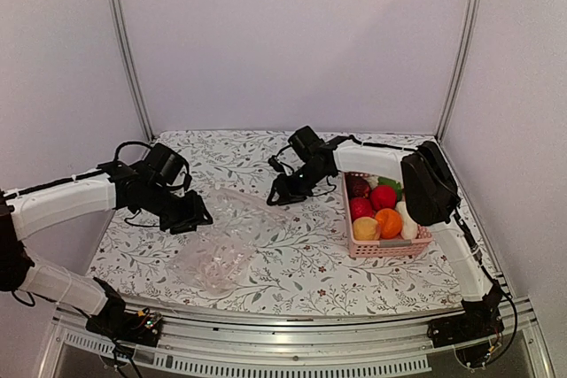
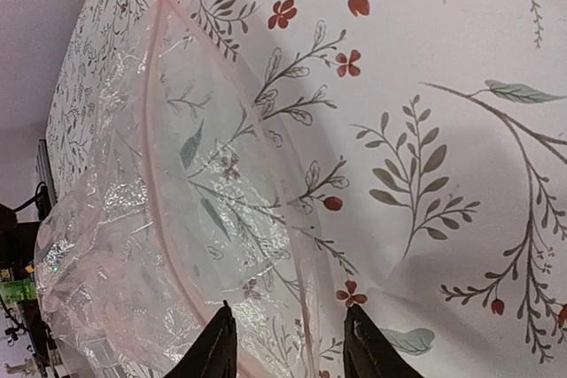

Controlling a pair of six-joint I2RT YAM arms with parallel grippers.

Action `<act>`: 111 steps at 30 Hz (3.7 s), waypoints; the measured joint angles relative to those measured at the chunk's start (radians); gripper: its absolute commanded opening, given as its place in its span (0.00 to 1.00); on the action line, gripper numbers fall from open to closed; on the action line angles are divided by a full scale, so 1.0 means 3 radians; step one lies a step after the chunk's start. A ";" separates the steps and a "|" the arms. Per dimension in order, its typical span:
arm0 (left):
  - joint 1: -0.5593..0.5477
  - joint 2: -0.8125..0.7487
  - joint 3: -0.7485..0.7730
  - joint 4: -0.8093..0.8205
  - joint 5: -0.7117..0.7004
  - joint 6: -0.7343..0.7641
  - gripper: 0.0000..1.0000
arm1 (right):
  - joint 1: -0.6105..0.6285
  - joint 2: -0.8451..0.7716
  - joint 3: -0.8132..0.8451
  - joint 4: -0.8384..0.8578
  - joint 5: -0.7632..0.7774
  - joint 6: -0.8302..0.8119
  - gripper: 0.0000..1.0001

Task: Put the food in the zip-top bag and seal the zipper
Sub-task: Adjust the zipper food storage bag at the center of the board, then pick up the zipper food storage bag from the center of the board, then pass from the right arm to the left

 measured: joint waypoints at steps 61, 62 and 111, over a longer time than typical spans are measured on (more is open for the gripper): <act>-0.0004 0.1535 0.0112 0.1043 -0.0201 0.0927 0.34 | -0.0062 0.0093 -0.0264 0.0708 -0.0745 0.0750 0.24; -0.0005 0.1535 0.0112 0.1047 -0.0205 0.0928 0.35 | -0.0062 0.0094 -0.0268 0.0696 -0.0763 0.0741 0.18; -0.0516 0.0801 0.1904 0.0599 -0.0493 -0.0295 0.61 | 0.0997 -0.1710 -0.0392 -0.0032 0.2773 -0.0703 0.00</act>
